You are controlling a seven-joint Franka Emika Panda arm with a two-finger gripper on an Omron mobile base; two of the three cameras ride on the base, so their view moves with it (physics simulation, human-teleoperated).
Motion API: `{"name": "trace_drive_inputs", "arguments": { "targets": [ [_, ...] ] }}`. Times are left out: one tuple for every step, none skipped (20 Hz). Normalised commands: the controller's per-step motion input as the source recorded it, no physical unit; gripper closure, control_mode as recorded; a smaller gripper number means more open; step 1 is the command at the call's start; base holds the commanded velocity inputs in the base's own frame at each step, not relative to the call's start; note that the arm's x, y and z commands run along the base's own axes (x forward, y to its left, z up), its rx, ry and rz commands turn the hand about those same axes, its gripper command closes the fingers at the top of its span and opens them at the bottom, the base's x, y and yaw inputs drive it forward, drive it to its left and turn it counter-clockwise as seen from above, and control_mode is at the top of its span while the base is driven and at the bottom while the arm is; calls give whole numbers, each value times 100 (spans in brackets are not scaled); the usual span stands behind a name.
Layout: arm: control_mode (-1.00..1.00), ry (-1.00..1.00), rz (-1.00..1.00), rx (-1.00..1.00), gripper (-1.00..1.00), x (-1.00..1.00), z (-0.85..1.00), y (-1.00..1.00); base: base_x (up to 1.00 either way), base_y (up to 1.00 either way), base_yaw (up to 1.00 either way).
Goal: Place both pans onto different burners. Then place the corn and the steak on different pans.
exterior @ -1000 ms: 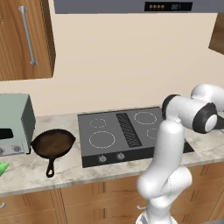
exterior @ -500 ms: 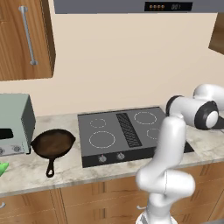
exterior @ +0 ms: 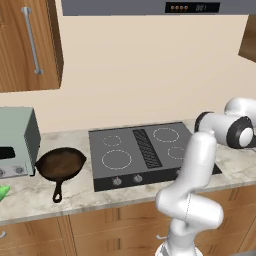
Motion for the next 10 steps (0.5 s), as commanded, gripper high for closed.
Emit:
{"name": "trace_drive_inputs", "arguments": {
  "targets": [
    [-100, 0, 0, 0, -100, 0, -31, 0, 0, 0, 0],
    [-100, 0, 0, 0, -100, 5, -30, 0, 0, 0, 0],
    [-100, 0, 0, 0, -100, 11, -29, 0, 0, 0, 0],
    [-100, 0, 0, 0, -100, 13, -29, 0, 0, 0, 0],
    [-100, 0, 0, 0, -100, 14, -27, 0, 0, 0, 0],
    [-100, 1, 0, 0, -100, 8, -22, 0, 0, 0, 0],
    [-100, 2, 0, 0, -100, 6, -22, 0, 0, 0, 0],
    [-100, 1, 0, 0, -100, 7, -24, 0, 0, 0, 0],
    [-100, 1, 0, 0, -100, 10, -21, 0, 0, 0, 0],
    [-100, 1, 0, 0, -100, 12, -19, 0, 0, 0, 0]
  ]
}}
